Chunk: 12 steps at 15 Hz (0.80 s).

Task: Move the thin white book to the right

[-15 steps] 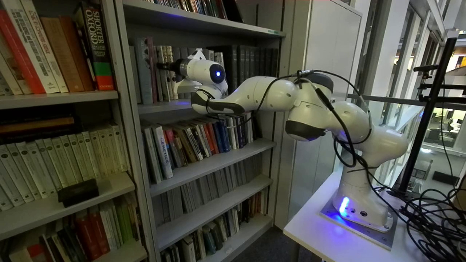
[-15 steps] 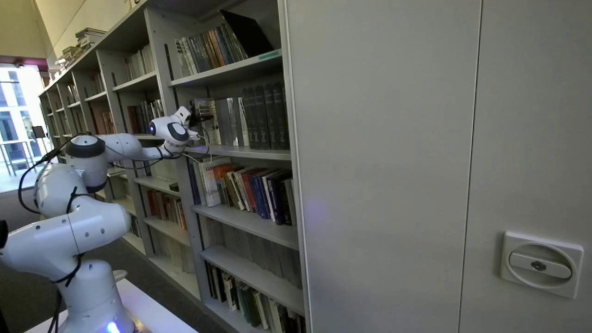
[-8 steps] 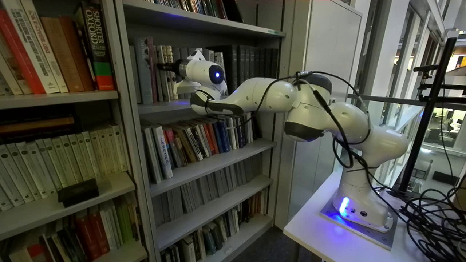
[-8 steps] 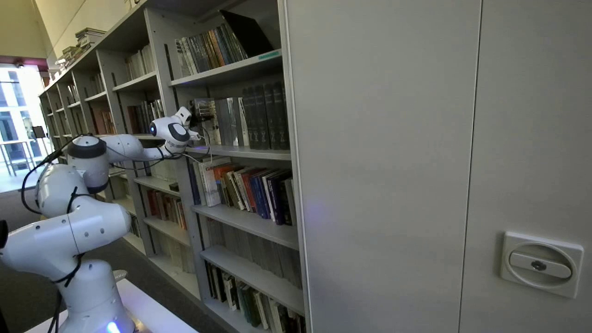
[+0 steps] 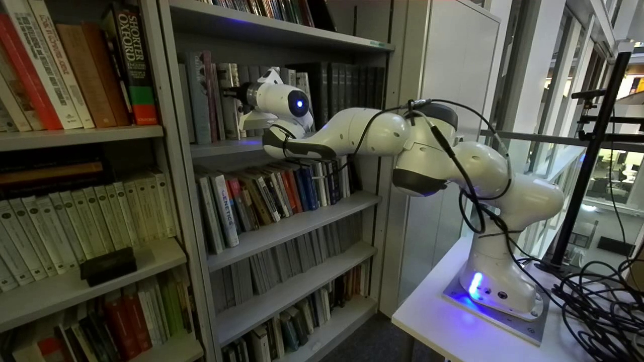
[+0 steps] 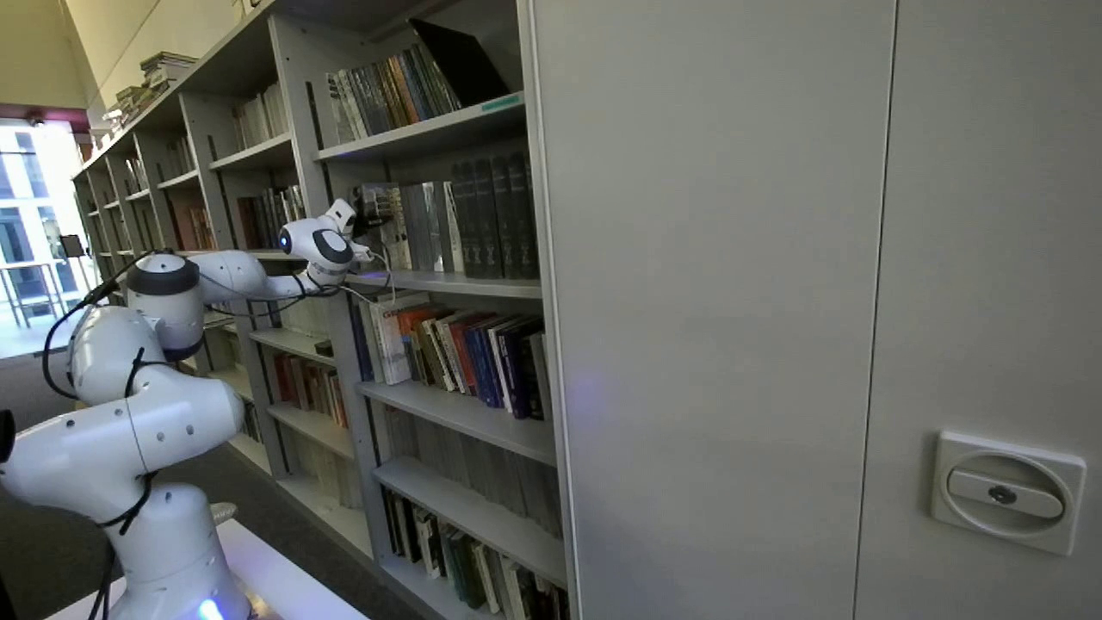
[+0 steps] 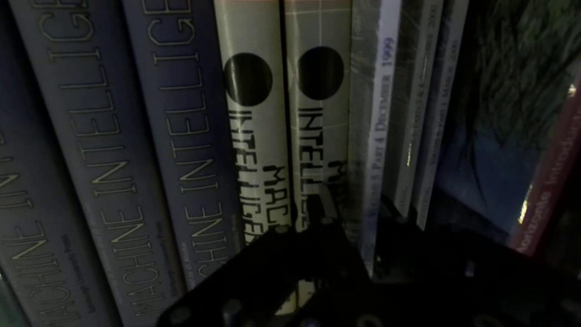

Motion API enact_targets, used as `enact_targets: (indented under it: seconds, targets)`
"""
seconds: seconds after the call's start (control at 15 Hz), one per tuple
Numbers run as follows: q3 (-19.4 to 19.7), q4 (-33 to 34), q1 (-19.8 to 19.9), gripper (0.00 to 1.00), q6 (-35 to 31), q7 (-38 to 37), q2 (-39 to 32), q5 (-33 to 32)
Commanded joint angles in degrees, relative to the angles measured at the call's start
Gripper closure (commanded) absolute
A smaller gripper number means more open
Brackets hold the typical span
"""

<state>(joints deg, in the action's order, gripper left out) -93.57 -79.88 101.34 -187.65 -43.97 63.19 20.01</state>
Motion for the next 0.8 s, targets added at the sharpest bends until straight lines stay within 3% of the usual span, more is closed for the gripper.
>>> enact_targets:
  seconds: [0.0, 0.73]
  targets:
    - [0.37, 3.19, 2.15, 1.00, 0.95, 0.97, 0.62, 1.35]
    - [0.70, 3.03, 1.83, 0.98, 0.86, 1.08, 0.87, 1.35]
